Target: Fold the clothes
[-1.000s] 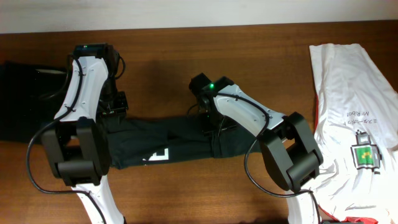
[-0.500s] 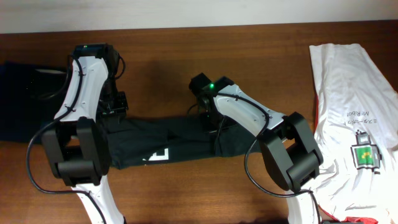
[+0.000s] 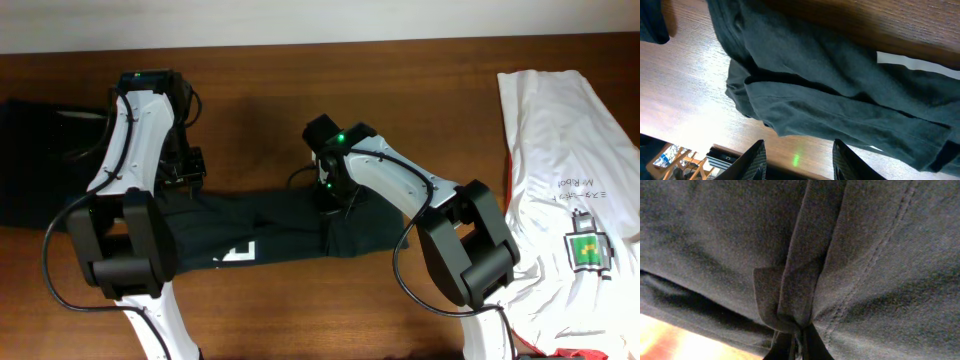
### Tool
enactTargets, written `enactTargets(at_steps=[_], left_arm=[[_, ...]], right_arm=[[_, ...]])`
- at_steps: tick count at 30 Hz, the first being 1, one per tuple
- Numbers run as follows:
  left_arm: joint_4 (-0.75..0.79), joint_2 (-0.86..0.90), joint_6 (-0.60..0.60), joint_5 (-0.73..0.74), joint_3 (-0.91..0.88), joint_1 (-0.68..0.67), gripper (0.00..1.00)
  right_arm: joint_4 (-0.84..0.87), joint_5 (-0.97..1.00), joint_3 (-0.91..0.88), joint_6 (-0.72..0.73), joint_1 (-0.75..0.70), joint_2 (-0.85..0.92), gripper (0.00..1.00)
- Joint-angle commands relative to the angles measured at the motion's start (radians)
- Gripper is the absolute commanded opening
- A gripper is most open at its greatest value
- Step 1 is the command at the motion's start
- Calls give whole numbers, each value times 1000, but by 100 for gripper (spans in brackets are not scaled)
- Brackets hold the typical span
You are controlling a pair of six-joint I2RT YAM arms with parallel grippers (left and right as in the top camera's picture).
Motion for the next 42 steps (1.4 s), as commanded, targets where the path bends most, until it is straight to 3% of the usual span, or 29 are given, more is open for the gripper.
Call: enactTargets(at_steps=[1,7,23,24,25,29,36,42], left_arm=[[2,2,-6,-15,7,3,43],[5,2,-6,-15,7,3,43],[6,2,-6,-15,7,3,43],[6,2,-6,-15,7,3,43],[6,2,-6,-15,7,3,43],[6,2,-6,-15,7,3,43],[9,2,-6,-15,7,3,43],[24,2,-6,-13,7,2,43]], right_arm=[[-19,-43,60,-13,3,-2,4],[-106,-47,164,-29,17,-10,4],[-81,2,164,-27,122,-2,10],[-74,2,164,-27,122,-2,16],[-49,2,164,-27,122,-2,36],[1,3,164,-28,121,-2,56],[-36,229,232,-28,77,-4,64],[-23,243,227,-27,-16,34,64]])
